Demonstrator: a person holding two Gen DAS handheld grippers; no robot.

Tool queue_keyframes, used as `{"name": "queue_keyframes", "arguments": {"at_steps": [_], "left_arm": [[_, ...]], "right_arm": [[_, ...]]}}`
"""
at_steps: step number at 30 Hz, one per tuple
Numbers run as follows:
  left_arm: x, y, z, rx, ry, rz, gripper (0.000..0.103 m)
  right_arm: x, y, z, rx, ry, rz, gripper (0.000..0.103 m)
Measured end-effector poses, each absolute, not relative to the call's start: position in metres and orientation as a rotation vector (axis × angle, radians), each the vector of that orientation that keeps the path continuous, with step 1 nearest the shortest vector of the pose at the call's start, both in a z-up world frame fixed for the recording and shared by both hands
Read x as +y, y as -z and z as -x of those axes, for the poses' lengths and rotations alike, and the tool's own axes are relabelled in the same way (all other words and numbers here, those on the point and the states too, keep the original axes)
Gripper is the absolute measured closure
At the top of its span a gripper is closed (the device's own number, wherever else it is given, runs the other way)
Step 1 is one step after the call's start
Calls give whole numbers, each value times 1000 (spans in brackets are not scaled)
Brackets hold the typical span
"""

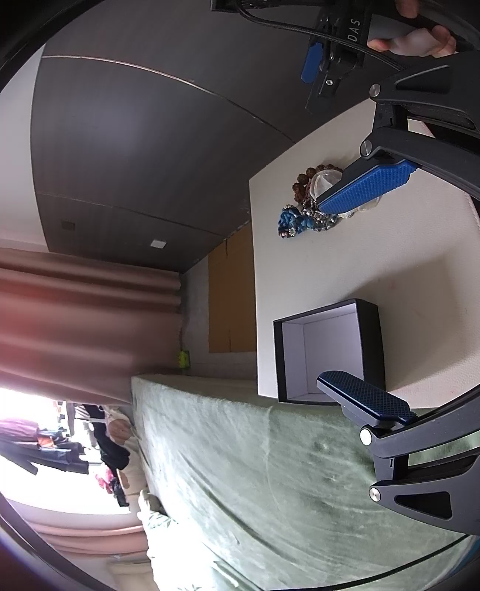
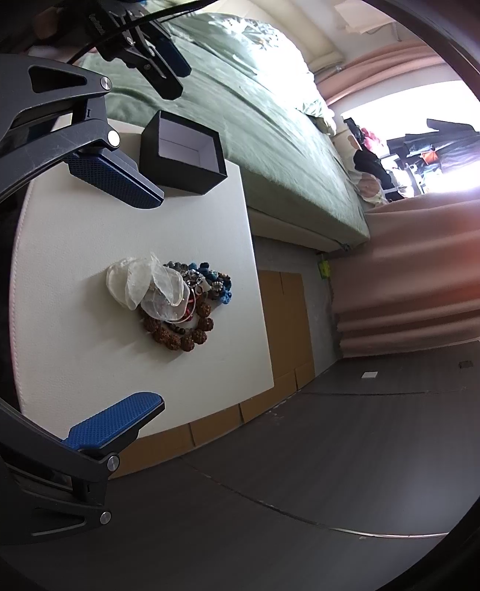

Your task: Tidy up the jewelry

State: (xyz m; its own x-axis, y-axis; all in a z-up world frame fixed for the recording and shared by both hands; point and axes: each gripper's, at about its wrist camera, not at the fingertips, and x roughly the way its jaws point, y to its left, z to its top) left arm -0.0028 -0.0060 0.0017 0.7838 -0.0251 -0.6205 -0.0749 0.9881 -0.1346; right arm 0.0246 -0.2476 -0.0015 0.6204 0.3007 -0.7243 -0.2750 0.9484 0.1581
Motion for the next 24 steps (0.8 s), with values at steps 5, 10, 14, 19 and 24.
{"name": "queue_keyframes", "arguments": {"at_steps": [5,10,14,19,24], "left_arm": [[-6,-2,3,667,-27,156,16],[-6,-2,3,668,-28,154,16],[-5,-3,3,664,-29,160,16],[-7,-2,-5,664,-27,176,16],[-13,1,-16,669,-13,192,16]], "right_arm": [[-249,1,-25,839,-332,-34,2],[-249,2,-25,838,-332,-40,2],[-248,2,-24,838,-332,-42,2],[-251,1,-26,838,-332,-58,2],[-257,2,-33,843,-327,-90,3]]}}
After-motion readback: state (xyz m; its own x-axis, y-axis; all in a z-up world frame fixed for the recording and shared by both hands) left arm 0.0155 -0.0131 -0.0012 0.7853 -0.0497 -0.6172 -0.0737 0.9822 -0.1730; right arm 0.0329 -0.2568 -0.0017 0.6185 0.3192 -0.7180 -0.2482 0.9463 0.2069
